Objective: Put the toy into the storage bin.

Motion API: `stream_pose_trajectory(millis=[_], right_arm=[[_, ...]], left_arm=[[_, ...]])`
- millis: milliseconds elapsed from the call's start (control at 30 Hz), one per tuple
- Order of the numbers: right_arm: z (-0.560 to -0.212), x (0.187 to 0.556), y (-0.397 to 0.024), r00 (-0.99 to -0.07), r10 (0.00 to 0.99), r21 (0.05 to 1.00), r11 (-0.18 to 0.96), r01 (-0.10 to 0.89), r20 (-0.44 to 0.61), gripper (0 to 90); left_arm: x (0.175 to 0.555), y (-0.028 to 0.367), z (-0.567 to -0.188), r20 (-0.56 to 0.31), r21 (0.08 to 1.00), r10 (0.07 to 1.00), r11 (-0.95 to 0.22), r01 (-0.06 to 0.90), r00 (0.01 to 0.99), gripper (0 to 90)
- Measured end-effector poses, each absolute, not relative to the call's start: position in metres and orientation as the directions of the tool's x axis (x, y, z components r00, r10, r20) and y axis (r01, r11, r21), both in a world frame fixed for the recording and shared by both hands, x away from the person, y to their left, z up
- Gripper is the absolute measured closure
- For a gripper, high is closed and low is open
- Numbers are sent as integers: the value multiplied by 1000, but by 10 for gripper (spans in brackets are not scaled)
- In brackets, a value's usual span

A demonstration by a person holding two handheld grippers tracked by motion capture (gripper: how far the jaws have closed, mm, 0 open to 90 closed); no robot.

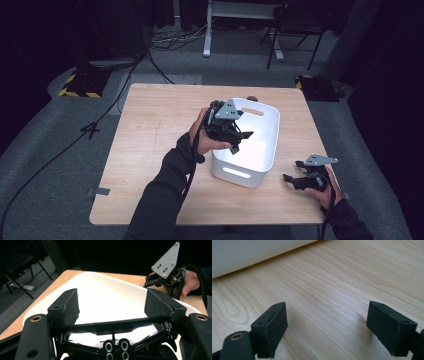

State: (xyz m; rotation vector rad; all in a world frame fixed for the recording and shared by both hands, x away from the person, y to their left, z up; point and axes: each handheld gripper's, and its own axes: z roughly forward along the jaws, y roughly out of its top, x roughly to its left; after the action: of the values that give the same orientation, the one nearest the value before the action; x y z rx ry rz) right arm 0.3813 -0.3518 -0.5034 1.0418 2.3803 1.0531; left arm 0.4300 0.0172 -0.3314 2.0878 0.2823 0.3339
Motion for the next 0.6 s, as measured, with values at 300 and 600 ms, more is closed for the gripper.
stream_pose_trajectory(millis=[300, 600], right_arm=[[-503, 381, -352, -675, 737, 743, 458, 488, -11, 171], [-503, 381, -352, -676, 737, 742, 459, 489, -10, 171]], left_arm=[[434, 15, -344, 115, 835, 330, -544, 89, 937, 285], [435, 14, -348, 125, 791, 323, -603, 102, 938, 285]])
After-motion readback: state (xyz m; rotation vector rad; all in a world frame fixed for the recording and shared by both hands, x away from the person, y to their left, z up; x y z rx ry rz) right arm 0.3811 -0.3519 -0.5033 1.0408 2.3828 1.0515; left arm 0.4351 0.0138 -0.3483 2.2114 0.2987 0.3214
